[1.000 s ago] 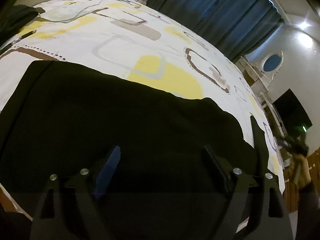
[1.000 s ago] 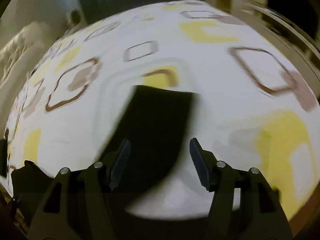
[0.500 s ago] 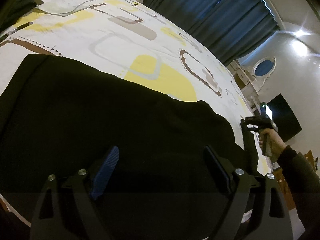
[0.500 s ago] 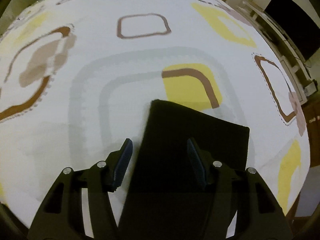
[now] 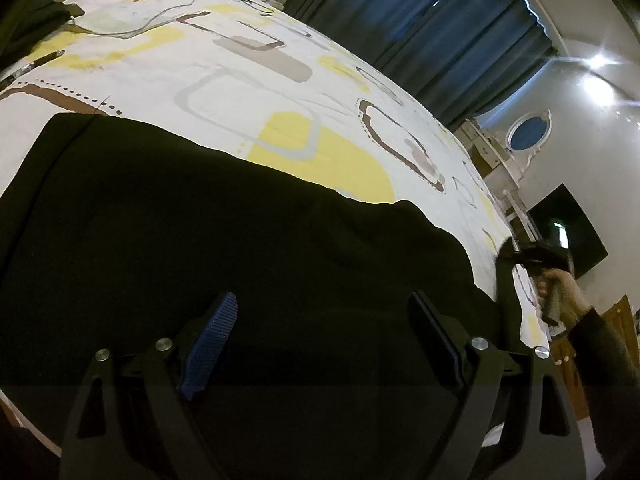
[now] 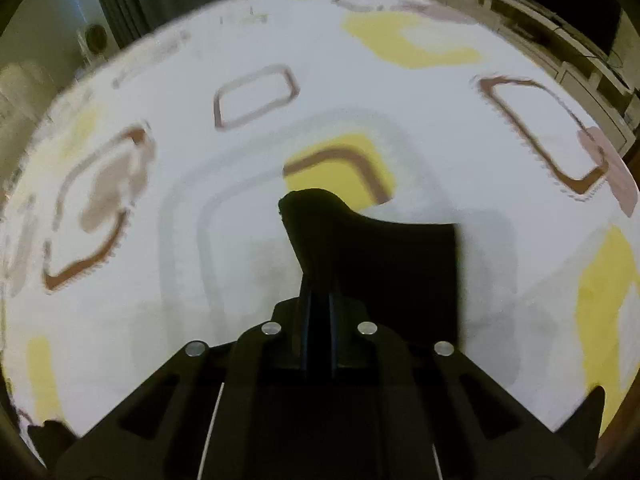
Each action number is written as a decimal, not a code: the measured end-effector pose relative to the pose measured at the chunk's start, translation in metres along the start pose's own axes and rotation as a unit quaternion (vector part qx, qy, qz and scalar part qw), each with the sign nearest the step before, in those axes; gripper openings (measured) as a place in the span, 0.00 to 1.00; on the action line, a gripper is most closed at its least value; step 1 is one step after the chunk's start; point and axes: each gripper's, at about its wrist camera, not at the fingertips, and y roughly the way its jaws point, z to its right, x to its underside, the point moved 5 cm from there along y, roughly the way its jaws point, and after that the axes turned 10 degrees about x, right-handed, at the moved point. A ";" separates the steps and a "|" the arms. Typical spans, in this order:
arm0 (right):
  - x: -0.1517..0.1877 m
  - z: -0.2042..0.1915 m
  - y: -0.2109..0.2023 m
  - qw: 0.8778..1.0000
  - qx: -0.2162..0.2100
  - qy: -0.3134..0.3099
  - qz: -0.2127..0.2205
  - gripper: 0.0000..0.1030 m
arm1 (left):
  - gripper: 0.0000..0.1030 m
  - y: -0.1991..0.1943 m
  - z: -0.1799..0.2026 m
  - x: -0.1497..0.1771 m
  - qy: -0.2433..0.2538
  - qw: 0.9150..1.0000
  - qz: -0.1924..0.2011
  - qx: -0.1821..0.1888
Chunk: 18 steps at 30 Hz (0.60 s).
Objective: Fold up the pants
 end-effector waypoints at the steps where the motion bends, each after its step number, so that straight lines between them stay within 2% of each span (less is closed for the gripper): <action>1: 0.002 0.011 -0.012 1.000 -0.012 0.008 0.010 0.06 | 0.83 0.000 0.001 0.000 0.002 1.000 0.000 -0.002; 5: 0.018 0.075 -0.072 0.995 -0.047 0.051 0.065 0.06 | 0.83 0.000 0.003 0.000 0.000 1.000 0.000 -0.007; 9: 0.050 0.144 -0.114 0.989 -0.062 0.102 0.093 0.06 | 0.83 -0.003 0.004 -0.001 -0.016 1.000 0.004 -0.004; 13: 0.096 0.204 -0.128 0.983 -0.064 0.147 0.093 0.06 | 0.83 -0.007 0.008 0.000 -0.017 1.000 0.004 -0.006; 18: 0.161 0.248 -0.117 0.976 -0.063 0.194 0.071 0.06 | 0.83 -0.008 0.022 0.005 0.000 1.000 0.000 -0.010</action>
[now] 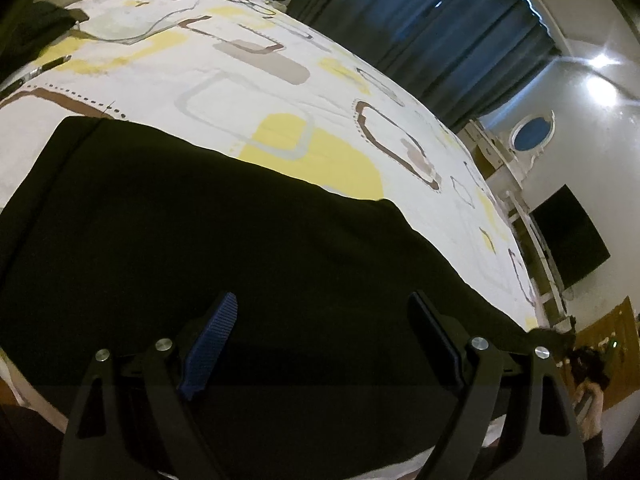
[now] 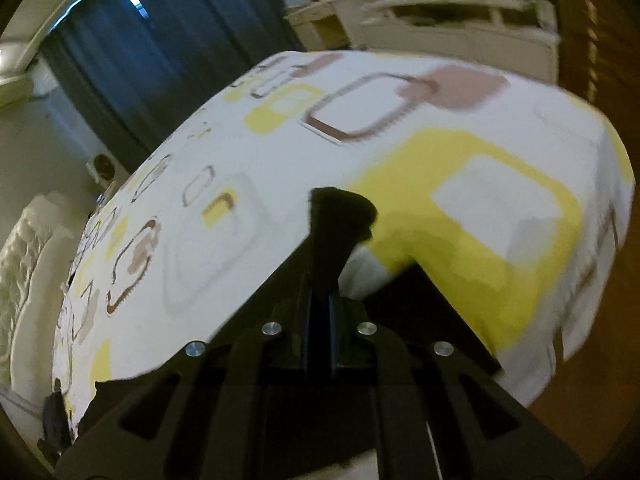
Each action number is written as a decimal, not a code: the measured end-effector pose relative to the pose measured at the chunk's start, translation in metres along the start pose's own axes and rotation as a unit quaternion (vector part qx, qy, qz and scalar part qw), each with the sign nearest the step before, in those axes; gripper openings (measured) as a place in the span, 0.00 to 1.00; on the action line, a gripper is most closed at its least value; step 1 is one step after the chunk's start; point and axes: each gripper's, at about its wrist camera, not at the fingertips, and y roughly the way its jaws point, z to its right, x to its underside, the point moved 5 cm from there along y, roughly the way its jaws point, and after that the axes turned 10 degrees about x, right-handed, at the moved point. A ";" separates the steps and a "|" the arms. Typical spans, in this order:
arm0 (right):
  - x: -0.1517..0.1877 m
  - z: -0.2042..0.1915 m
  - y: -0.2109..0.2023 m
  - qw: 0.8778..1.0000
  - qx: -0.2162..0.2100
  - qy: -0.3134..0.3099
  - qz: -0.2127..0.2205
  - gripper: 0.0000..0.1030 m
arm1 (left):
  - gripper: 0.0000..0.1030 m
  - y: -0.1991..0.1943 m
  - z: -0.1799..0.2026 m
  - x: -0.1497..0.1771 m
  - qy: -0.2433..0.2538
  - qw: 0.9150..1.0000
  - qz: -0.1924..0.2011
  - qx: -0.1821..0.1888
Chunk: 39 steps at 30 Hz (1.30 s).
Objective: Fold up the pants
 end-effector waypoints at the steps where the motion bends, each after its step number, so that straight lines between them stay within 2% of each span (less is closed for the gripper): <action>1: 0.008 0.010 0.002 1.000 0.000 0.012 -0.005 0.06 | 0.83 0.000 0.001 0.001 0.001 1.000 -0.001 0.000; 8: 0.033 0.044 0.011 0.997 -0.014 0.076 -0.013 0.06 | 0.83 -0.004 0.011 0.008 -0.002 1.000 -0.013 0.008; 14: 0.058 0.076 0.029 0.987 -0.025 0.155 -0.043 0.06 | 0.83 -0.005 0.030 0.020 0.007 0.999 -0.028 0.028; 18: 0.070 0.095 0.044 0.971 -0.069 0.218 -0.062 0.06 | 0.83 0.001 0.057 0.033 0.021 0.997 -0.052 0.061; 20: 0.071 0.099 0.043 0.965 -0.086 0.242 -0.062 0.09 | 0.83 0.007 0.075 0.041 0.017 0.994 -0.064 0.089; 22: 0.073 0.100 0.037 0.961 -0.093 0.253 -0.054 0.17 | 0.83 0.012 0.091 0.048 0.010 0.990 -0.074 0.116; 25: 0.085 0.096 0.020 0.957 -0.104 0.267 -0.041 0.26 | 0.83 0.024 0.113 0.060 0.000 0.985 -0.090 0.150; 27: 0.097 0.084 0.011 0.954 -0.132 0.267 -0.042 0.27 | 0.83 0.036 0.130 0.071 0.000 0.981 -0.102 0.165; 29: 0.112 0.064 0.009 0.948 -0.169 0.263 -0.063 0.27 | 0.83 0.045 0.142 0.081 -0.001 0.978 -0.114 0.175; 32: 0.135 0.035 0.019 0.932 -0.220 0.267 -0.111 0.27 | 0.83 0.058 0.159 0.097 -0.005 0.973 -0.131 0.191; 35: 0.151 0.014 0.031 0.925 -0.234 0.268 -0.136 0.27 | 0.83 0.068 0.171 0.112 -0.015 0.968 -0.147 0.202; 39: 0.160 0.000 0.039 0.922 -0.238 0.265 -0.151 0.27 | 0.83 0.074 0.174 0.121 -0.036 0.964 -0.161 0.208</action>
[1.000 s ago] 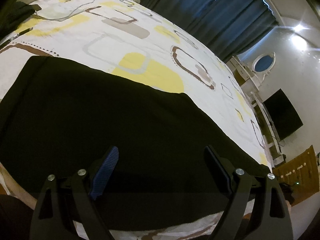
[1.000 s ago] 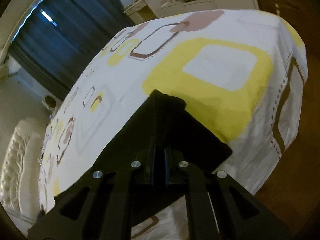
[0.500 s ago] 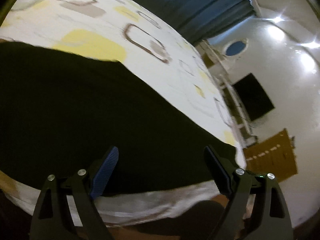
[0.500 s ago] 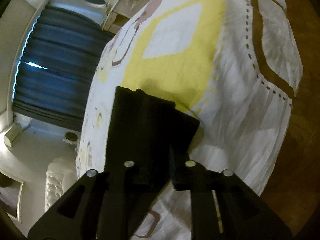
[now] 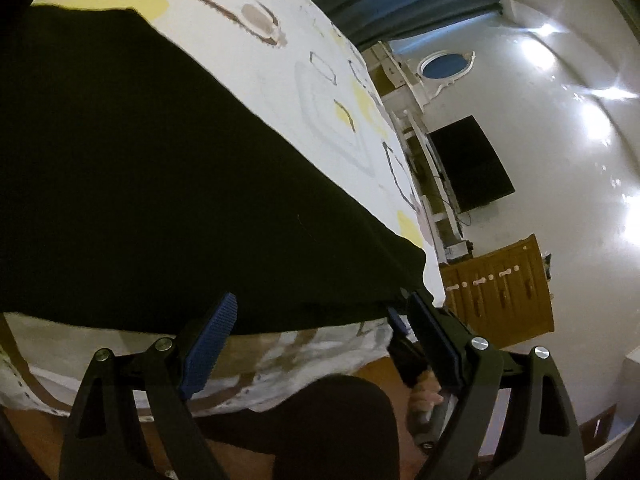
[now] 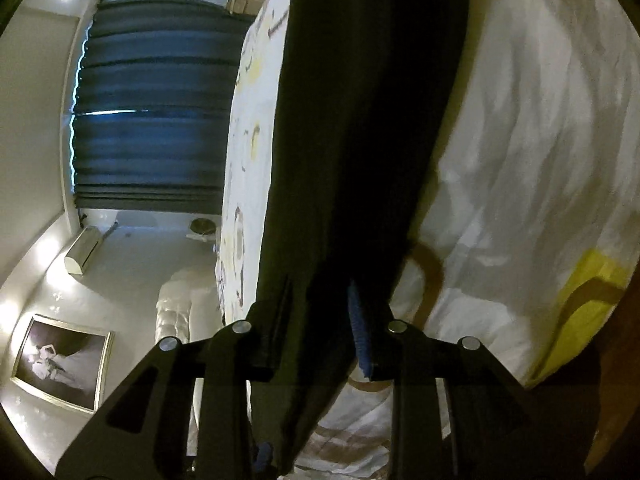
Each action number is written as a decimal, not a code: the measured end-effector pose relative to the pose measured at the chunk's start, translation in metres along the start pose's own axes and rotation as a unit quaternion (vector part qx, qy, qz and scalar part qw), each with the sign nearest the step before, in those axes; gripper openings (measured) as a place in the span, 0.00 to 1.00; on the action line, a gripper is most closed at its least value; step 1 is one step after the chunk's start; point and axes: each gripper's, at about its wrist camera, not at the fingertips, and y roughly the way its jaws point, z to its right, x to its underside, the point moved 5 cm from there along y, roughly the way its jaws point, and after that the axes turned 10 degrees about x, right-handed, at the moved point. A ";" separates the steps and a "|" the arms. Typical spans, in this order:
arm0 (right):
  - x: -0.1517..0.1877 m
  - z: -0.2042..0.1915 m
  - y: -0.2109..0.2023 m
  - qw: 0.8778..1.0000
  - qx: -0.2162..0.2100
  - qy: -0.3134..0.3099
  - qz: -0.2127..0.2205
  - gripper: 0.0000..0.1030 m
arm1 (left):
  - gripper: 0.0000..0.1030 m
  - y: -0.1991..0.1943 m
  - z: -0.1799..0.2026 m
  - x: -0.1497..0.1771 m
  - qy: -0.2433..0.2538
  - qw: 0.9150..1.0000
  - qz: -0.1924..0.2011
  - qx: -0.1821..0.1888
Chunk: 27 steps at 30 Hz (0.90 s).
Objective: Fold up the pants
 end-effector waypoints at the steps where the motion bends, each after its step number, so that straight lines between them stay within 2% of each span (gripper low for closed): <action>1: 0.001 0.000 0.001 1.000 0.000 0.000 0.000 0.28 | 0.83 -0.001 0.000 0.001 0.000 1.000 0.000 -0.002; 4: -0.001 -0.006 0.004 1.000 0.004 -0.009 0.001 0.27 | 0.83 -0.003 -0.005 0.000 -0.008 1.000 0.003 -0.007; 5: -0.002 -0.010 0.004 1.000 0.006 -0.014 0.003 0.24 | 0.83 -0.003 -0.006 0.000 -0.012 1.000 0.004 -0.009; 6: -0.003 -0.014 0.003 1.000 0.003 -0.018 0.006 0.05 | 0.83 -0.003 -0.007 0.000 -0.016 1.000 0.003 -0.010; 10: 0.005 -0.025 -0.010 0.999 0.009 -0.038 0.031 0.06 | 0.83 -0.007 -0.006 0.004 -0.018 1.000 0.002 -0.009; 14: 0.010 -0.008 -0.012 0.997 0.051 -0.042 0.039 0.05 | 0.83 -0.011 -0.008 0.005 -0.016 1.000 0.004 -0.011; 15: 0.010 -0.002 -0.008 0.998 0.048 -0.030 0.035 0.05 | 0.83 -0.012 -0.009 0.005 -0.018 1.000 0.004 -0.011; 18: 0.012 -0.001 -0.009 0.999 0.029 -0.006 0.031 0.08 | 0.83 -0.015 -0.017 0.006 -0.028 1.000 0.003 -0.012; 20: 0.015 -0.004 -0.014 0.999 0.029 -0.003 0.034 0.16 | 0.83 -0.017 -0.019 0.006 -0.031 0.999 0.005 -0.010; 22: 0.028 -0.010 -0.013 1.000 0.020 0.000 0.023 0.30 | 0.83 -0.019 -0.019 0.006 -0.028 1.000 0.007 -0.009; 27: 0.077 -0.028 0.016 0.998 -0.010 -0.009 -0.061 0.31 | 0.83 -0.024 -0.021 0.007 -0.027 1.000 0.011 -0.008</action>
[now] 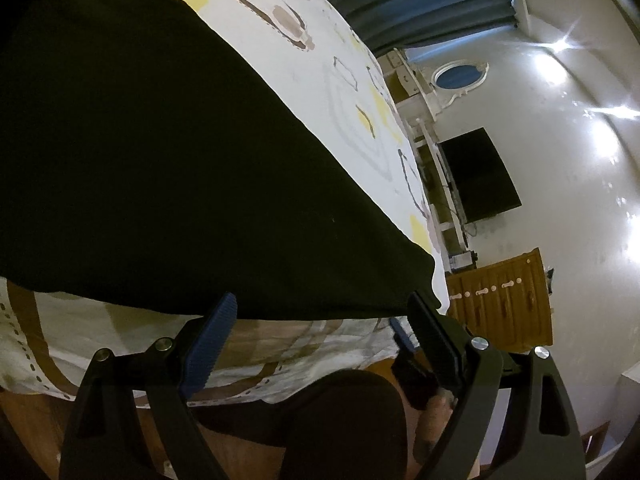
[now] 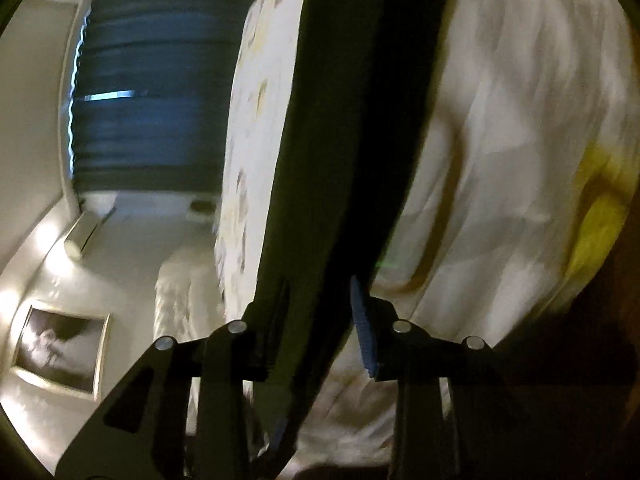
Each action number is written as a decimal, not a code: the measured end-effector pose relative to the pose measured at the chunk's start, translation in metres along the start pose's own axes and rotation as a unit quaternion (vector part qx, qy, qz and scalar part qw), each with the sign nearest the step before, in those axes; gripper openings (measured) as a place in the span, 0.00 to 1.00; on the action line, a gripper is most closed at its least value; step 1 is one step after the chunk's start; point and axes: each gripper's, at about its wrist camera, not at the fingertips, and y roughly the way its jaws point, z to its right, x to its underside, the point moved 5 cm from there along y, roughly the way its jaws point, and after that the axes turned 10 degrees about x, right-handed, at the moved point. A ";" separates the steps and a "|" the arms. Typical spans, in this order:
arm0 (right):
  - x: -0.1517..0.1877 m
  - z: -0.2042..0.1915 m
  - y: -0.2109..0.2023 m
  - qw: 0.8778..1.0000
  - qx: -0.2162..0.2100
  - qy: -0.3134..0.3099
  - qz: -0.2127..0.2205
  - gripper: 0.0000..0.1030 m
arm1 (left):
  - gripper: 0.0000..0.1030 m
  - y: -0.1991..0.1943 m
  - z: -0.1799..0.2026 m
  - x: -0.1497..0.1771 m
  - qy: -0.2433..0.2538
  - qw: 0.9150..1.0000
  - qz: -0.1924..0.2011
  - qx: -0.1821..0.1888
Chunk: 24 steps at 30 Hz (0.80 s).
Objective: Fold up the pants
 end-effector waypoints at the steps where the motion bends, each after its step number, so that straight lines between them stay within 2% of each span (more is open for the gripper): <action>1: 0.007 -0.004 0.007 1.000 -0.001 -0.003 -0.011 0.31 | 0.83 -0.001 -0.001 0.000 -0.002 1.000 0.000 0.001; 6: 0.029 -0.021 0.034 0.998 0.005 -0.026 -0.052 0.31 | 0.83 -0.003 -0.001 0.000 0.001 1.000 0.001 -0.001; 11: 0.045 -0.031 0.055 0.997 0.013 -0.036 -0.064 0.31 | 0.83 -0.003 -0.002 0.000 0.002 1.000 0.003 -0.002; 12: 0.045 -0.034 0.059 0.997 0.016 -0.039 -0.064 0.28 | 0.83 -0.003 -0.002 0.001 0.001 1.000 0.003 -0.002; 13: 0.045 -0.038 0.061 0.997 0.023 -0.046 -0.065 0.06 | 0.83 -0.003 -0.002 0.001 0.002 1.000 0.002 -0.002; 18: 0.051 -0.029 0.054 0.995 0.051 -0.057 -0.067 0.06 | 0.83 -0.006 -0.002 -0.002 0.012 1.000 0.004 -0.009; 20: 0.053 -0.028 0.052 0.995 0.044 -0.055 -0.077 0.06 | 0.83 -0.007 -0.004 -0.003 0.015 1.000 0.004 -0.014; 21: 0.050 -0.030 0.047 0.995 0.033 -0.049 -0.084 0.08 | 0.83 -0.007 -0.005 -0.003 0.015 1.000 0.003 -0.016; 23: 0.041 -0.028 0.031 0.997 0.017 -0.040 -0.069 0.13 | 0.83 -0.008 -0.008 -0.004 0.014 1.000 0.003 -0.018; 24: 0.031 -0.027 0.016 0.998 0.006 -0.036 -0.047 0.27 | 0.83 -0.009 -0.009 -0.005 0.013 1.000 0.003 -0.017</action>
